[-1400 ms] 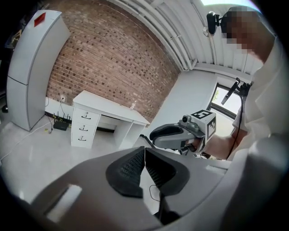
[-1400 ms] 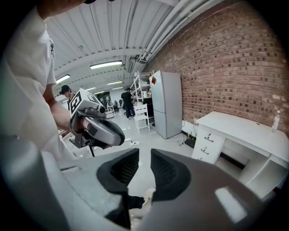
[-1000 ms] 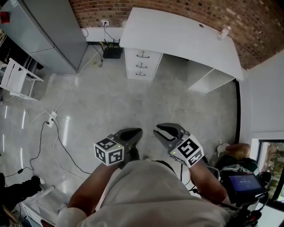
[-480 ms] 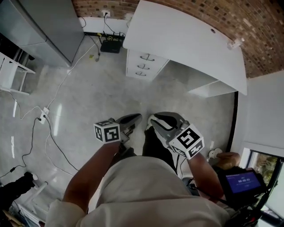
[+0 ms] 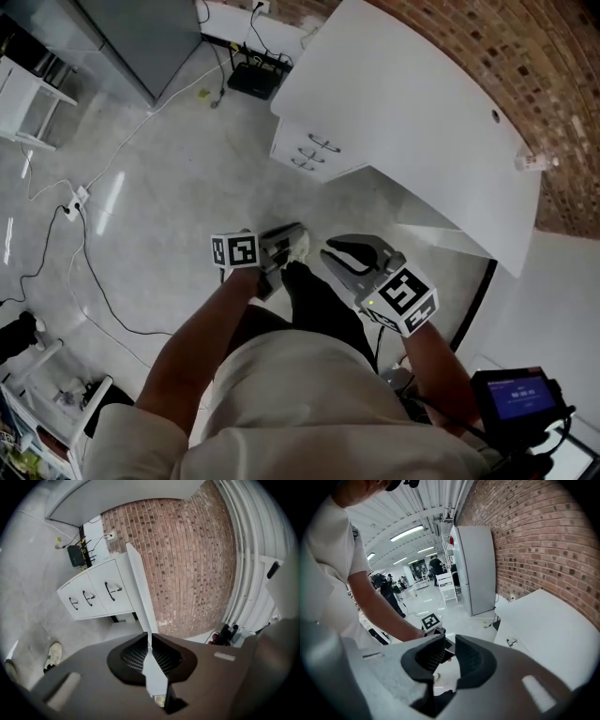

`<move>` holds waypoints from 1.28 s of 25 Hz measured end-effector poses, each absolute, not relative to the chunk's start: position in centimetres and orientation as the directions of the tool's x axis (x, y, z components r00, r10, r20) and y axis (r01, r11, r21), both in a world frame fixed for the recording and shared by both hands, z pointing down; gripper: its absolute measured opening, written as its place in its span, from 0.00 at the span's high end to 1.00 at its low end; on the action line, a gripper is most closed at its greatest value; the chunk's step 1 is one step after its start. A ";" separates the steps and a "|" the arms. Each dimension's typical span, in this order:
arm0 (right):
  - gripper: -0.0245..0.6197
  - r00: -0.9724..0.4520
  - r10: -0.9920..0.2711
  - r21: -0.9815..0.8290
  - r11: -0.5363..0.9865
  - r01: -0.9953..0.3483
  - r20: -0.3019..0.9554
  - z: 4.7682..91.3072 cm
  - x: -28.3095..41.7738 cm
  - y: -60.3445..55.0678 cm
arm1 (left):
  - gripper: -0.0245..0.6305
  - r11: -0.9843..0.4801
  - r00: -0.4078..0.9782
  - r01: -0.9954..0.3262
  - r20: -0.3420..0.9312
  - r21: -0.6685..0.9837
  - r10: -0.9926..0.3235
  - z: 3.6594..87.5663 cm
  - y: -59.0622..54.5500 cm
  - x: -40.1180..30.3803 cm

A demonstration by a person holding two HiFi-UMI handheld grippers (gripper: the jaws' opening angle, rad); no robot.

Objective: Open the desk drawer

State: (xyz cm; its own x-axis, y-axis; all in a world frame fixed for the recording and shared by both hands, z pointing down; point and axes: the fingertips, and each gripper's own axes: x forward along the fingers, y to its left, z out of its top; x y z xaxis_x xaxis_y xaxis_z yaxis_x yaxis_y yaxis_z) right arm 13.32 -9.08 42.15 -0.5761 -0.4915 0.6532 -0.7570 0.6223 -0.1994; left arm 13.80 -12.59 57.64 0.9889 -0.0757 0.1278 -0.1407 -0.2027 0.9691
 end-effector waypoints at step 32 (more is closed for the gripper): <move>0.86 -0.595 -0.191 -0.307 0.712 -0.631 0.781 55.6 24.5 -17.5 | 0.86 0.013 0.887 -0.023 0.026 1.000 -0.460 79.1 -35.7 29.2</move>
